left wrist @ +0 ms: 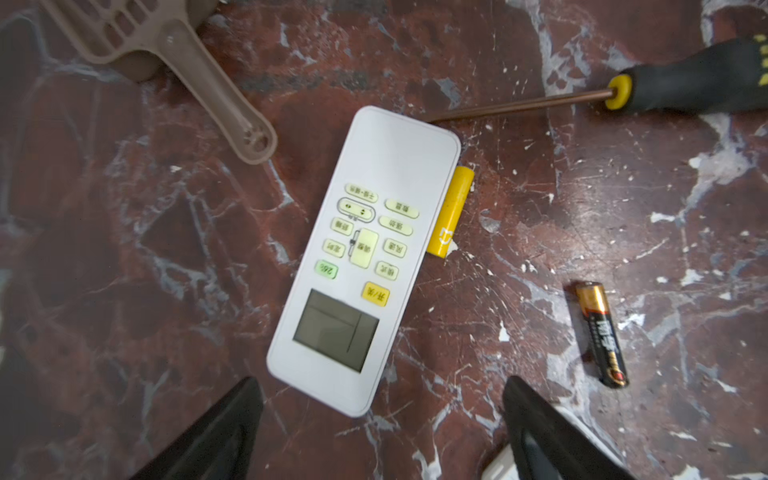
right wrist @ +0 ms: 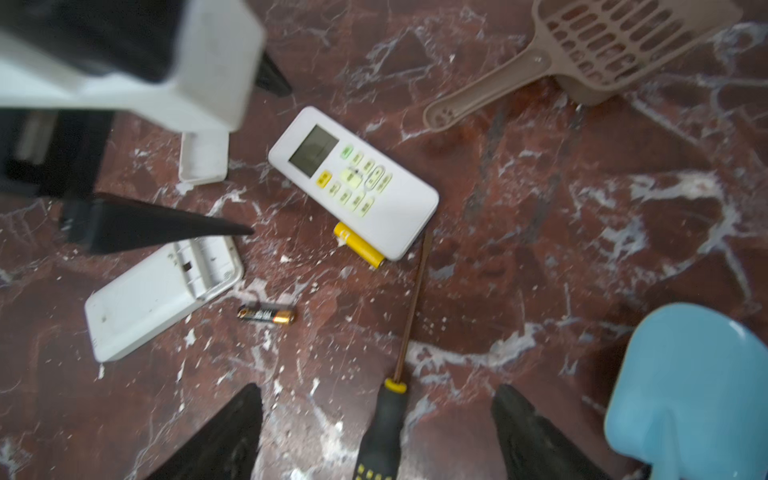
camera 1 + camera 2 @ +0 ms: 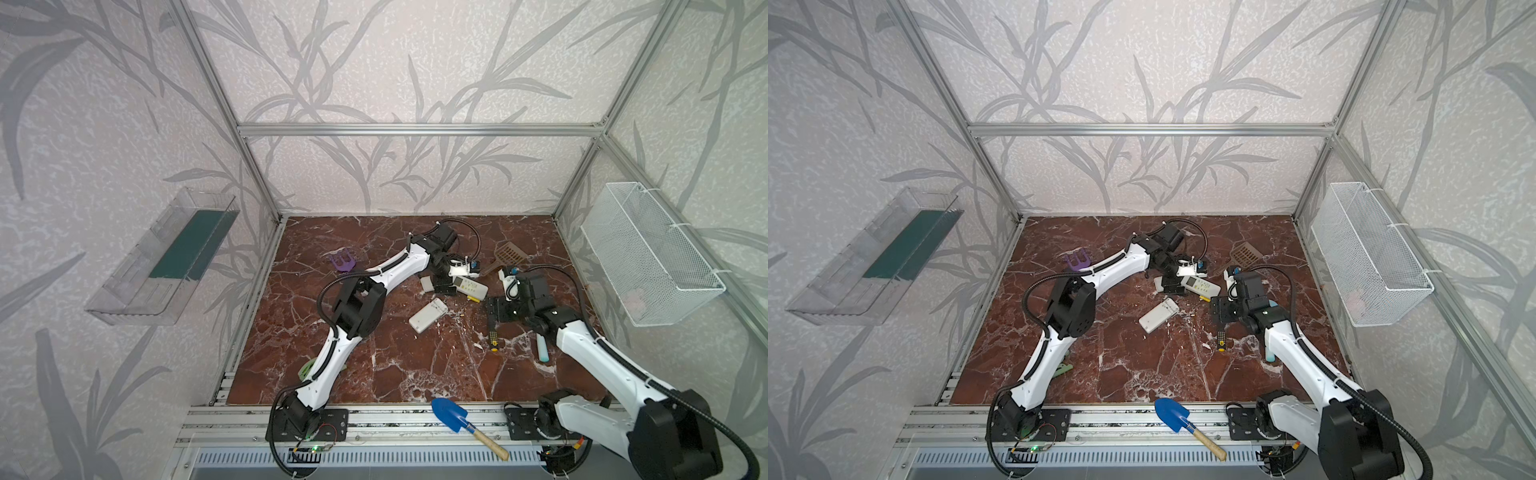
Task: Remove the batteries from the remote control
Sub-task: 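Grasp the white remote front with the right gripper while the left gripper approaches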
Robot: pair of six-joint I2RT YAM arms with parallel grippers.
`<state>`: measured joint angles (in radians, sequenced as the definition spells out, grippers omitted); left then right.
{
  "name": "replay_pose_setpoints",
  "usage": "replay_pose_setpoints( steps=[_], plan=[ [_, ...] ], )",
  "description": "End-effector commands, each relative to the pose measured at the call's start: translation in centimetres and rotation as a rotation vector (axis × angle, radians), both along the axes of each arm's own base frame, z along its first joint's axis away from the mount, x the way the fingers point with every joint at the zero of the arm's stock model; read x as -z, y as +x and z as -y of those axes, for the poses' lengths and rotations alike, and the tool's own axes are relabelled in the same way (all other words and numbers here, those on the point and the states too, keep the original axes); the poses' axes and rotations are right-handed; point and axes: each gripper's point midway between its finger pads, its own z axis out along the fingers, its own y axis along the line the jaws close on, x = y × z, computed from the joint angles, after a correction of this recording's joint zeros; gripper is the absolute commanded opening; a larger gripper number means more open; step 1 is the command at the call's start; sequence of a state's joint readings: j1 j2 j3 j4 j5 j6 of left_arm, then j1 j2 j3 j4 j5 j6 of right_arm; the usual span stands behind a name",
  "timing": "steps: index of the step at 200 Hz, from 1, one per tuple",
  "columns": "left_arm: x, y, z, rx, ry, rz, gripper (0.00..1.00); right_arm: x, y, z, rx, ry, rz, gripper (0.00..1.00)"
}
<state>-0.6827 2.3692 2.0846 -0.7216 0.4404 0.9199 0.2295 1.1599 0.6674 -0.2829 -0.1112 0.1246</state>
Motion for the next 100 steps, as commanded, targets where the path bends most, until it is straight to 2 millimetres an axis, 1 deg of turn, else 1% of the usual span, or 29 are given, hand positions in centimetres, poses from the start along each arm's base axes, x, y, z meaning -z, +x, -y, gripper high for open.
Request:
replay_pose_setpoints(
  steps=[1, 25, 35, 57, 79, 100],
  plan=[
    [-4.3, 1.2, -0.5, -0.083, -0.083, 0.066, 0.91, -1.3, 2.3, -1.6, -0.183, -0.014, 0.109, 0.86],
    [-5.0, 1.2, -1.4, -0.143, -0.116, 0.065, 0.91, -0.5, 4.2, -2.2, -0.267, -0.043, 0.138, 0.85],
    [-5.4, 1.2, -1.6, -0.172, -0.133, 0.069, 0.91, 0.3, 5.1, -2.1, -0.275, -0.054, 0.121, 0.84],
    [-5.5, 0.8, -2.3, -0.215, -0.161, 0.073, 0.91, 2.0, 6.9, -2.2, -0.309, -0.081, 0.094, 0.81],
    [-5.9, 0.2, -2.9, -0.244, -0.2, 0.076, 0.91, 2.7, 8.6, -2.9, -0.362, -0.095, 0.086, 0.79],
    [-6.4, -0.2, -3.5, -0.279, -0.219, 0.077, 0.91, 3.4, 9.4, -3.4, -0.423, -0.113, 0.062, 0.79]
  ],
)
